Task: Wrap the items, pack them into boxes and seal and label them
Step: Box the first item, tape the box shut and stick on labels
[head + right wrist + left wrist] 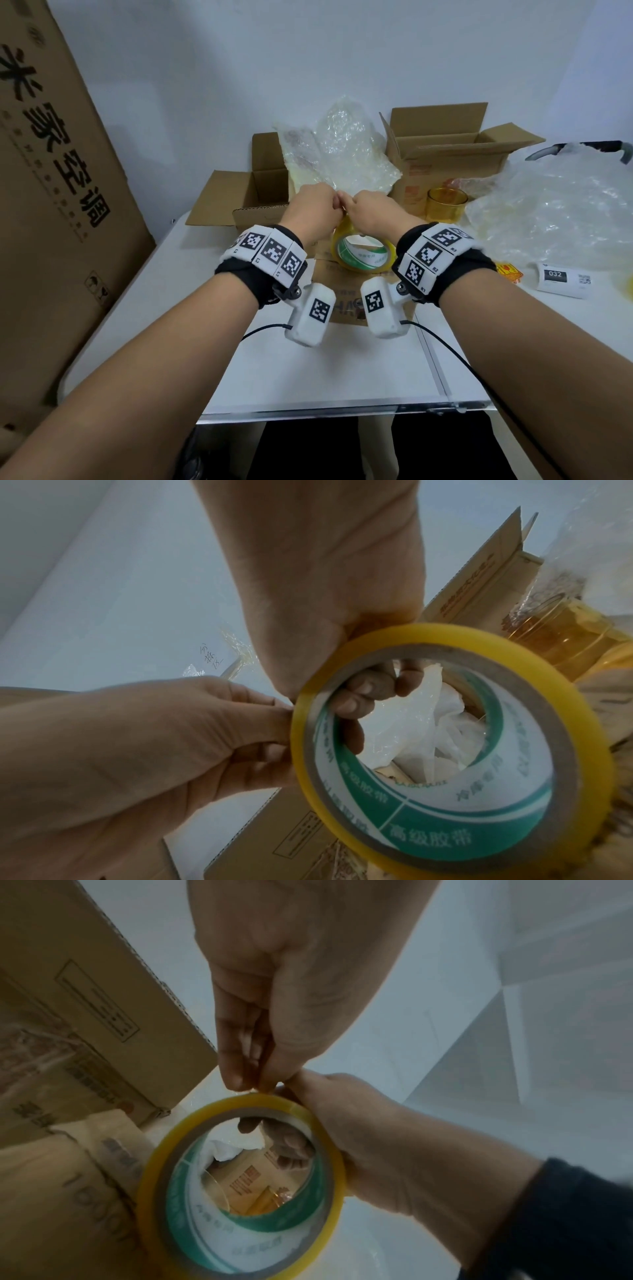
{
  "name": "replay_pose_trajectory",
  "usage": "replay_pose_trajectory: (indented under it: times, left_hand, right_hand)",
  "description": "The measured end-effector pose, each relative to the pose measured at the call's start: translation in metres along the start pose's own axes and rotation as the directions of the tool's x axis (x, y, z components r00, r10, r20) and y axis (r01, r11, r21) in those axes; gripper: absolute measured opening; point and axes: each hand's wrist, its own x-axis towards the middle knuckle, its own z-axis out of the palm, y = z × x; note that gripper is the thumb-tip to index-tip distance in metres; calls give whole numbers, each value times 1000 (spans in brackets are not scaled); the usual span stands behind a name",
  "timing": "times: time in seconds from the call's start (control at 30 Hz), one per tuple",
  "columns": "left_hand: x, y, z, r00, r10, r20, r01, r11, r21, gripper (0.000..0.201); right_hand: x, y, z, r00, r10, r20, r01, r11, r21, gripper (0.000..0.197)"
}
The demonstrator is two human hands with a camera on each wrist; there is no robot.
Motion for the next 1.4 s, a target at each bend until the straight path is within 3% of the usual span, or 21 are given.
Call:
replay_pose_trajectory:
  times: [0.13,0.23,0.33,0.43,0.63,0.77,0.97,1.03,1.17,1.23,1.3,1.4]
  left_hand:
    - [-2,-2,6,999,3,54,-6,999,50,26]
    - [-3,-5,3,994,14,111,1,992,-129,33]
    - [-6,-11,-1,986,-34,164,98,911,-402,28]
    - [-6,-19,1,977,-66,202,165,832,-530,23]
    - [-4,-26,10,973,-107,204,211,770,-602,19]
    - [-2,-30,14,969,-149,196,242,713,-658,22]
    - [-15,-40,34,925,-164,344,377,517,-768,29]
    - [-14,-43,39,929,-185,320,369,520,-770,26]
    - [-11,-45,37,950,-249,187,306,639,-706,14]
    - [-11,-42,35,962,-239,134,263,664,-700,8]
    - [-12,-39,32,966,-234,115,242,643,-727,7]
    - [-13,-39,35,958,-225,180,276,535,-799,10]
  right_hand:
    - [-5,-1,-2,1000,14,-1,-14,999,52,39]
    - [-6,0,-3,999,50,-15,-48,992,115,39]
    - [-5,-1,-4,999,45,3,-45,995,92,41]
    - [3,1,-1,1000,16,20,-17,999,37,48]
    - [4,23,3,988,6,-153,41,954,297,50]
    - [-5,37,7,988,6,-151,68,876,478,54]
    - [-8,37,4,989,-35,-147,101,877,470,61]
    - [-6,34,8,985,-27,-168,103,878,467,63]
    - [-3,39,12,987,-15,-160,94,860,502,64]
    - [-4,45,13,989,3,-150,81,832,549,55]
    - [-6,48,14,989,9,-146,78,811,580,47]
    - [-9,49,14,989,16,-144,74,800,596,48]
